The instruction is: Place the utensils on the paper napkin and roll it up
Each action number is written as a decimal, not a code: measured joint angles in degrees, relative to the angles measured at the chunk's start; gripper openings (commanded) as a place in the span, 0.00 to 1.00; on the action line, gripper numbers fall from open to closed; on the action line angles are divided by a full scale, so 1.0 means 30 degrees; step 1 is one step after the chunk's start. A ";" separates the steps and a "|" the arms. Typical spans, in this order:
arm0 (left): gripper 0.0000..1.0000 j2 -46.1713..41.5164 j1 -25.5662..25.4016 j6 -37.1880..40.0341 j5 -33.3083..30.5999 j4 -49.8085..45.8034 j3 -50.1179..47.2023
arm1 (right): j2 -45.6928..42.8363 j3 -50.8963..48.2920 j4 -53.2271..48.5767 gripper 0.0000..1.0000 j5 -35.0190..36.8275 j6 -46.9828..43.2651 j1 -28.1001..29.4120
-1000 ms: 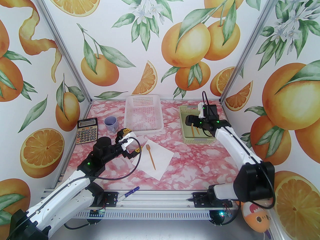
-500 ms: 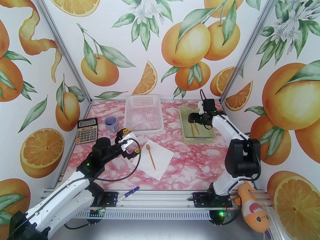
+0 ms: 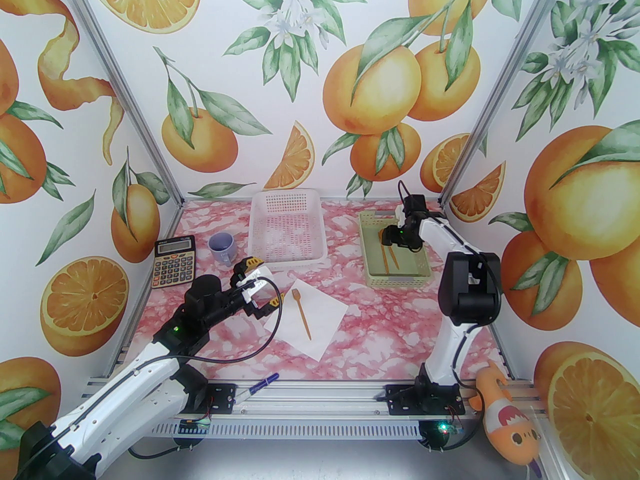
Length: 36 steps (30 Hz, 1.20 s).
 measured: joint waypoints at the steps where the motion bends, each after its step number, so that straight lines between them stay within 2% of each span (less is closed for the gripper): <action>1: 1.00 0.0000 0.0000 0.0007 -0.0007 0.0000 0.0000 | 0.0211 0.0160 -0.0102 0.62 0.0000 -0.0015 -0.0015; 11: 1.00 0.0000 0.0000 0.0015 0.0000 -0.0007 0.0000 | 0.1931 0.1311 -0.0918 0.52 0.0015 -0.0124 -0.0051; 36: 1.00 0.0015 -0.0087 0.0066 0.0109 -0.0015 0.0000 | 0.4058 0.2841 -0.2404 0.41 0.0379 -0.0627 -0.0291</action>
